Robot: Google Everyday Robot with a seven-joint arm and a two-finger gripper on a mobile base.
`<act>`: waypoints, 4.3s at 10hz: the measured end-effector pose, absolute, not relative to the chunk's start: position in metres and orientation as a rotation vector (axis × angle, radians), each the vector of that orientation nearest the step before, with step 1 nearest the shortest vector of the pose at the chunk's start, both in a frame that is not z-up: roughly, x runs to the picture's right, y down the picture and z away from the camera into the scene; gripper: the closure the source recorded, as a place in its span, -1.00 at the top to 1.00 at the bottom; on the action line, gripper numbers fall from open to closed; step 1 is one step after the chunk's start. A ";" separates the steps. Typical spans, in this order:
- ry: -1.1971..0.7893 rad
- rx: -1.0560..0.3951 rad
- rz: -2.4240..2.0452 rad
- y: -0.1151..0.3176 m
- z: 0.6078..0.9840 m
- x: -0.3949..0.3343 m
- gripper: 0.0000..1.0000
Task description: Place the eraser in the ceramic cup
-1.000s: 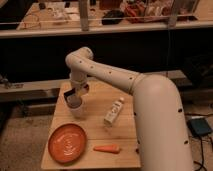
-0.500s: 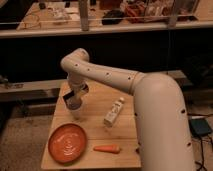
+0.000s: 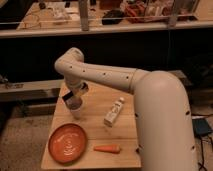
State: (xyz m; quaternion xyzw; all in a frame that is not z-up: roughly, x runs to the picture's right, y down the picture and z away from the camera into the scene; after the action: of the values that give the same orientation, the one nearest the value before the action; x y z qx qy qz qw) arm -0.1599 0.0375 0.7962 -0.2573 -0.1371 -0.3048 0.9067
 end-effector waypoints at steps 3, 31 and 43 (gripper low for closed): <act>-0.305 -0.540 -0.627 0.043 0.797 -0.159 -0.88; -0.284 -0.578 -0.447 0.059 0.818 -0.135 0.60; -0.284 -0.580 -0.446 0.060 0.819 -0.135 0.60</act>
State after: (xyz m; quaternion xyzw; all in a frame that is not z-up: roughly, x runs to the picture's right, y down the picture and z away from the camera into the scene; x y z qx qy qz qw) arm -0.1346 0.0602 0.8186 -0.2826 -0.1382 -0.2174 0.9240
